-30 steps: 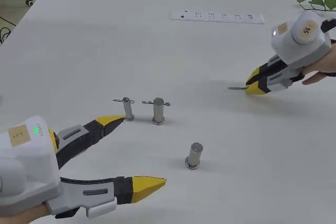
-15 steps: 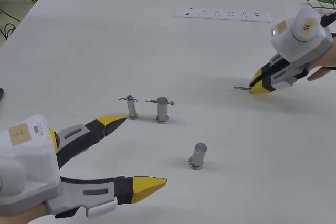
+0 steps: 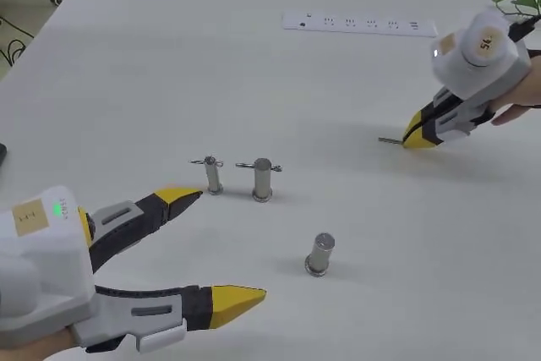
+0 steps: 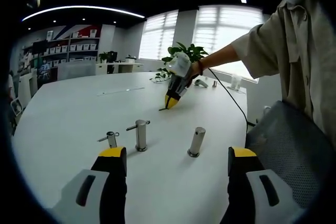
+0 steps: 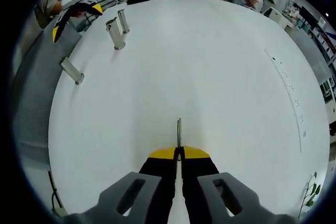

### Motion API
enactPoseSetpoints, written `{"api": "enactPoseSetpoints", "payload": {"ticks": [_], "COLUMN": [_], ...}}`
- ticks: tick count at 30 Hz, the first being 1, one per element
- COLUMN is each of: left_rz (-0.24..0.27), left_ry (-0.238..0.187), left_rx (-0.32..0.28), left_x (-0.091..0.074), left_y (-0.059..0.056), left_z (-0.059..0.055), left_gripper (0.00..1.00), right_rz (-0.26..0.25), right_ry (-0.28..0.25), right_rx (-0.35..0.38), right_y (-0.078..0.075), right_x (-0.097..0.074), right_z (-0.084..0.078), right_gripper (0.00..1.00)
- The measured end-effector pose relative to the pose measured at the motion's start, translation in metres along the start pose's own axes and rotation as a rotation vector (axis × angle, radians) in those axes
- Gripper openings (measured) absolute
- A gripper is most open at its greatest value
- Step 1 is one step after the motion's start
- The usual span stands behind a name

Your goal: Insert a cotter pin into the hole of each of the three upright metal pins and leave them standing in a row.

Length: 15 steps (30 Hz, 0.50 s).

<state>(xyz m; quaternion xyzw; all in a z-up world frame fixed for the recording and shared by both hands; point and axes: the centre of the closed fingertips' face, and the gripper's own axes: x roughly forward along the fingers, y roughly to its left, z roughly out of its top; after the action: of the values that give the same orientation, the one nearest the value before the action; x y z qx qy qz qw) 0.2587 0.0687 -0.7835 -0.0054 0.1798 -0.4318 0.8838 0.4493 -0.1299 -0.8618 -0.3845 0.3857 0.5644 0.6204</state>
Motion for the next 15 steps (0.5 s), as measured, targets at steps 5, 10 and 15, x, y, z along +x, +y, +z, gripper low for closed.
{"api": "enactPoseSetpoints", "payload": {"ticks": [5, 10, 15], "left_rz": [0.001, 0.004, 0.005], "left_ry": [-0.001, -0.002, -0.004], "left_rx": [0.001, 0.003, 0.006], "left_x": [-0.0007, -0.0017, -0.0021], "left_y": [0.0001, 0.0009, 0.0010], "left_z": [0.0006, 0.0017, 0.0029], "left_gripper": [0.79, 0.78, 0.78], "right_rz": [-0.006, -0.012, -0.024], "right_ry": [0.007, 0.013, 0.014], "right_rx": [-0.003, -0.009, -0.017], "right_y": [-0.0008, -0.0015, -0.0057], "right_x": [-0.0002, -0.0012, -0.0014], "right_z": [-0.0002, -0.0009, -0.0026], "right_gripper": [0.02, 0.01, 0.01]}}
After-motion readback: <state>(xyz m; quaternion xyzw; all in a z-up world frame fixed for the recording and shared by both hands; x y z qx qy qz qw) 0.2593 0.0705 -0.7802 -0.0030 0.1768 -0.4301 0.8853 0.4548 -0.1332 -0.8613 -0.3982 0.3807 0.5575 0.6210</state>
